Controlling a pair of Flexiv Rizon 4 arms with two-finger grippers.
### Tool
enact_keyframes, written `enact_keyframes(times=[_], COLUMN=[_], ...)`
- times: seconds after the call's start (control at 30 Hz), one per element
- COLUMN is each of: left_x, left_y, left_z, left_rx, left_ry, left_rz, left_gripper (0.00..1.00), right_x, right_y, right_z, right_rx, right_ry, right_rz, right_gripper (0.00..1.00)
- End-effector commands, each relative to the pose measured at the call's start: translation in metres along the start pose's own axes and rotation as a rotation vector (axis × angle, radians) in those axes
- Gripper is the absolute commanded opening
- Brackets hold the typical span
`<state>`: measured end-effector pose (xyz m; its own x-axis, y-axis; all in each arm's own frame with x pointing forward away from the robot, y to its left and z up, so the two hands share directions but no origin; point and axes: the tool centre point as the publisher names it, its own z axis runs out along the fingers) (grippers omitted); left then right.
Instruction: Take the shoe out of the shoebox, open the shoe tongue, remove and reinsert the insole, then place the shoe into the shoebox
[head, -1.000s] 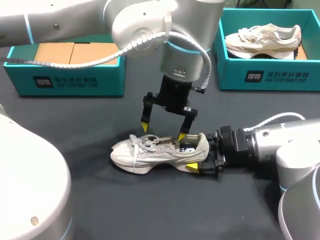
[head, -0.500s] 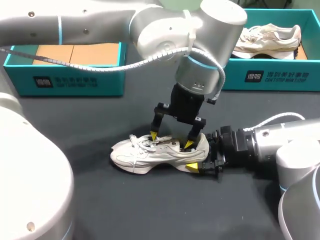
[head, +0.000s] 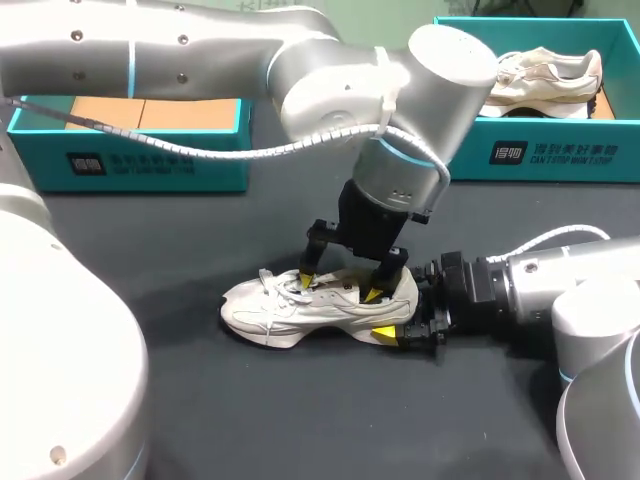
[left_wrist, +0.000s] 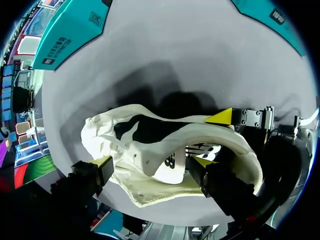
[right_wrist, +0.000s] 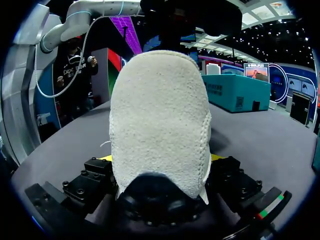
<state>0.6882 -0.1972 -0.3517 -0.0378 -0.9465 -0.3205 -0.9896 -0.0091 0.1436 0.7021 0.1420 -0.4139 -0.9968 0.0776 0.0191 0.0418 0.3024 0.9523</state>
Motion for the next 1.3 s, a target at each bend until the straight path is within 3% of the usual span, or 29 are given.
enact_keyframes(times=[0.03,0.4,0.67,0.77,1.13,1.3], left_x=[0.004,-0.005,-0.017,-0.022,-0.042,-0.047], left_y=[-0.001,0.000,0.003,0.004,0.008,0.011], left_z=[0.003,0.009,0.012,0.012,0.000,-0.004], left_rx=[-0.002,-0.004,-0.004,-0.005,0.001,0.014], left_ry=[-0.035,-0.117,-0.159,-0.163,-0.123,-0.106], left_rz=[-0.010,-0.015,-0.015,-0.017,-0.034,-0.035], left_gripper=[1.00,0.96,0.84,0.75,0.58,0.56], right_x=[0.001,0.001,0.001,0.001,0.001,0.001], right_y=[-0.001,-0.001,-0.001,-0.001,-0.001,-0.001], right_z=[0.002,0.002,0.002,0.002,0.002,0.002], right_rx=[0.005,0.005,0.005,0.005,0.005,0.005], right_ry=[0.000,0.000,0.000,0.000,0.000,0.000], right_rz=[0.002,0.002,0.002,0.002,0.002,0.002], right_gripper=[0.00,0.00,0.00,0.00,0.00,0.00])
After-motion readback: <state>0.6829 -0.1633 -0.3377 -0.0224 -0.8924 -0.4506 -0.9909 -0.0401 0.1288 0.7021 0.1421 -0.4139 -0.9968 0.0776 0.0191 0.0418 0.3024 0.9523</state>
